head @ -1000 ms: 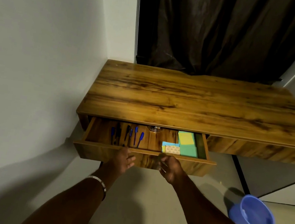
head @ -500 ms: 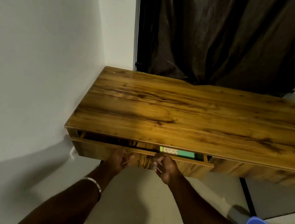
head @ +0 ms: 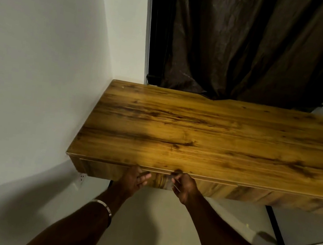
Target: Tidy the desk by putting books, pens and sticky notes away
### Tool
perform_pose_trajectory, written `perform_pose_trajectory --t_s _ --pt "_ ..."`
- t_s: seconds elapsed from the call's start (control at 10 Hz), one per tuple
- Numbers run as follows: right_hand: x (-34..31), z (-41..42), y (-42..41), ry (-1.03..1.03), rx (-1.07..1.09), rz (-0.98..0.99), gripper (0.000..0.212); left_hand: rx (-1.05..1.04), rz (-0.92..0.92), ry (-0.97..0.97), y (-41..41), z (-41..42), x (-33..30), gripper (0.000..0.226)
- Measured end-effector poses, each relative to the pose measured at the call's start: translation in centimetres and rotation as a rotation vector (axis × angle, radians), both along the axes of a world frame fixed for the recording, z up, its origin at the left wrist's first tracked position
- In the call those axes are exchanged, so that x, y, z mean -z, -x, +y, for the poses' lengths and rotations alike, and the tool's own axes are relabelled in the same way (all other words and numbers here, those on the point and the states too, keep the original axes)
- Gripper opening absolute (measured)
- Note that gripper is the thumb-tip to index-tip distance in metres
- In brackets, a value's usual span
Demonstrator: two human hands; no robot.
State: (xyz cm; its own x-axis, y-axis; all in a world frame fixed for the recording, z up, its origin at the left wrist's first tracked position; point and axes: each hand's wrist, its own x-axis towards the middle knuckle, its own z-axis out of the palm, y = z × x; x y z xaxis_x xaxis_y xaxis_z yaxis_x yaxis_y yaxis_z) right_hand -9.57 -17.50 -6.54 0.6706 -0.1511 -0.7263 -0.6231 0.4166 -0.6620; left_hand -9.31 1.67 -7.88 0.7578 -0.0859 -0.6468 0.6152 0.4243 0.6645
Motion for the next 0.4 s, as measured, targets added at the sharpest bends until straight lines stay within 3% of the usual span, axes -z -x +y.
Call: perform_pose_trajectory --t_s 0.1,0.2,0.3,0.4 --pt "-0.4 0.1 0.3 0.026 -0.003 0.011 0.023 0.028 0.025 -0.023 -0.1 0.1 -0.3 0.014" --pt "-1.0 -0.1 0.4 0.109 -0.069 0.022 0.008 0.109 0.038 -0.091 0.2 0.0 -1.1 0.017" --pt "-1.4 -0.3 -0.3 0.332 -0.164 -0.052 0.021 0.19 0.002 -0.277 -0.2 0.2 -2.1 0.026" --pt "-2.8 -0.6 -1.5 0.718 -0.154 -0.079 0.038 0.029 -0.141 -0.4 -2.1 0.6 -2.9 0.03"
